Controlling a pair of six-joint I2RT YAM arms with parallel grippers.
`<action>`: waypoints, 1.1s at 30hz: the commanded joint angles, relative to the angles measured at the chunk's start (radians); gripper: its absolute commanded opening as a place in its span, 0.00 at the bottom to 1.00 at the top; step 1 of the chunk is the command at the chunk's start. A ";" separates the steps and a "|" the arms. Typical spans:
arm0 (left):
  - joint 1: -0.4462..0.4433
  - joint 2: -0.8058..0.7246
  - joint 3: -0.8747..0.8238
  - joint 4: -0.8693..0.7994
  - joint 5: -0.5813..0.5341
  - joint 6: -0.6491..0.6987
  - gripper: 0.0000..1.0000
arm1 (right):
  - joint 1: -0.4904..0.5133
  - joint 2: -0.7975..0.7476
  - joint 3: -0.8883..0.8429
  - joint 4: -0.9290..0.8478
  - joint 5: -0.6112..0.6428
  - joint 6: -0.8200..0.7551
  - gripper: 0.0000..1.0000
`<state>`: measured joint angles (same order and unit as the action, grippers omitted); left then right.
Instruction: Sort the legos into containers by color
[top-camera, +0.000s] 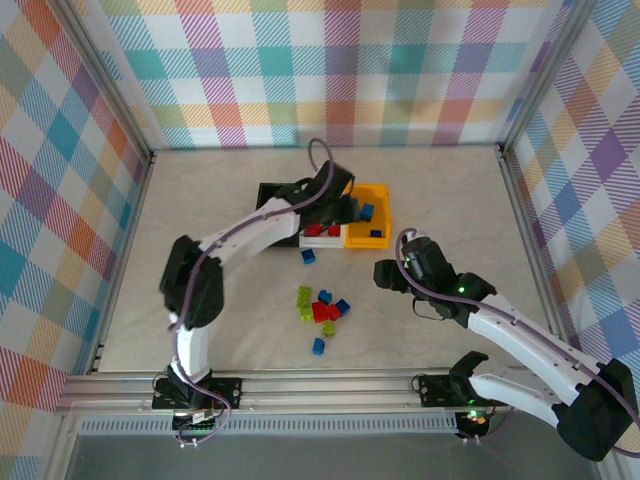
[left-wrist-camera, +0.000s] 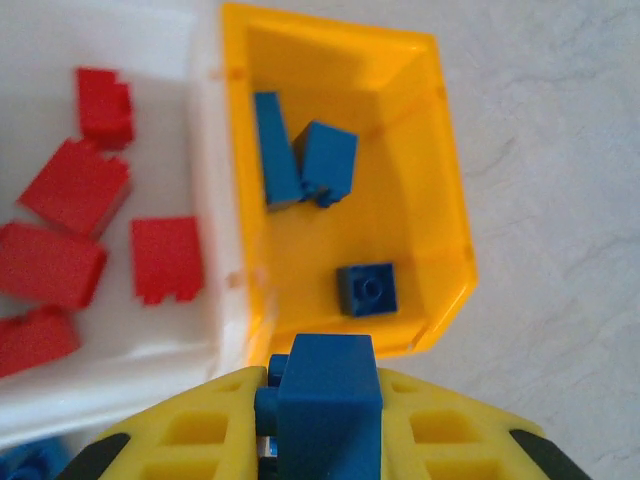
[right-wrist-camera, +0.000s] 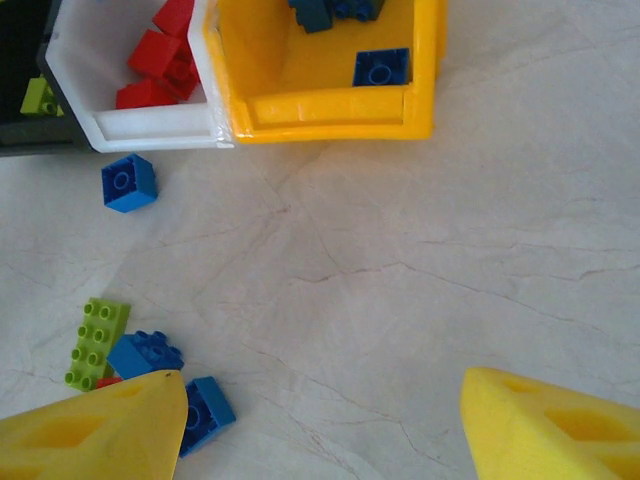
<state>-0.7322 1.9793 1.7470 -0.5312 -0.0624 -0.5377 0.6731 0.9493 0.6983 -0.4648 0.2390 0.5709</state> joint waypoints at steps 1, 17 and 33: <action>-0.008 0.146 0.193 -0.163 -0.018 0.051 0.16 | -0.008 -0.034 -0.011 -0.030 0.005 0.018 0.73; -0.048 0.371 0.667 -0.395 -0.048 0.085 0.75 | -0.027 -0.063 -0.006 -0.044 -0.021 0.008 0.78; -0.055 -0.645 -0.722 0.022 -0.077 -0.066 1.00 | 0.121 0.163 -0.017 0.053 -0.292 -0.021 0.76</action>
<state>-0.7849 1.4429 1.1423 -0.5388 -0.1146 -0.5575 0.7269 1.0805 0.6823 -0.4438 0.0311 0.5610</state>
